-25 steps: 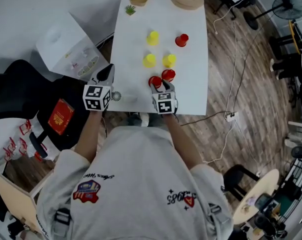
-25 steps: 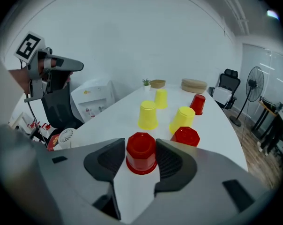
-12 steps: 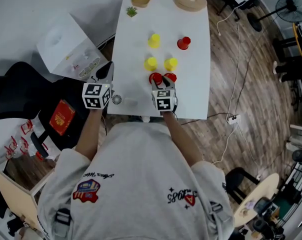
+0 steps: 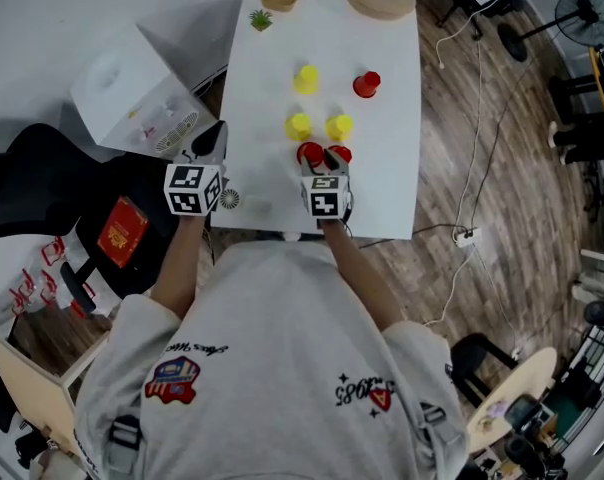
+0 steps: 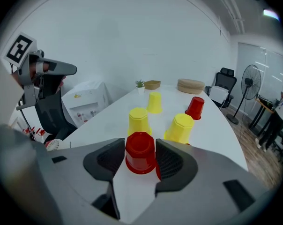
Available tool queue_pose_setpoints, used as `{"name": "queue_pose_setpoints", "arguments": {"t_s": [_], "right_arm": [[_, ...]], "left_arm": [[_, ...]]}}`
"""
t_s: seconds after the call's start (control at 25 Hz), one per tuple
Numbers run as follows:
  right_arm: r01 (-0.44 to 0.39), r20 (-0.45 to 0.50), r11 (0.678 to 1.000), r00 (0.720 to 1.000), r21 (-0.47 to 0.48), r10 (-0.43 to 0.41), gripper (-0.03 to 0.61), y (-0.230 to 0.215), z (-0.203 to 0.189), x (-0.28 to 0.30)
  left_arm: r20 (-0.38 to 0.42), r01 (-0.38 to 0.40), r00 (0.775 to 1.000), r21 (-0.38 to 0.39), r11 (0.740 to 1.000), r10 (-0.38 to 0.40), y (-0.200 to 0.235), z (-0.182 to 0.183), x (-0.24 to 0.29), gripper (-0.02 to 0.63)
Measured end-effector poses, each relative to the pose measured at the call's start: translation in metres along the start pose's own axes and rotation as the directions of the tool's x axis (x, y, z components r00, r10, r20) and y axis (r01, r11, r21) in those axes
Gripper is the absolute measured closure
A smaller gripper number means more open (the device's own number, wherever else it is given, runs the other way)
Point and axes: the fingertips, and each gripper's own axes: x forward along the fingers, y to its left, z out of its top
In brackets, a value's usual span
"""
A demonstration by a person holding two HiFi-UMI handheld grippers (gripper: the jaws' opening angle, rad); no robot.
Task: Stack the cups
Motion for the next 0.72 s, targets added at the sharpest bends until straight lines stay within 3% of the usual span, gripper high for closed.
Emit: {"name": "queue_pose_setpoints", "arguments": {"t_s": [0.32,0.72], "right_arm": [[-0.038,0.104,0.999,0.994,0.032,0.034,0.334,-0.007,0.015,-0.023],[0.023,0.19,0.999,0.981,0.033,-0.029,0.336,-0.072,0.062,-0.033]], "left_arm": [[-0.008,0.033,0.999,0.013,0.999,-0.033,-0.021,-0.001,0.013,0.607],[-0.006,0.046,0.999,0.016,0.999,-0.046,-0.033,0.007,0.026,0.607]]}}
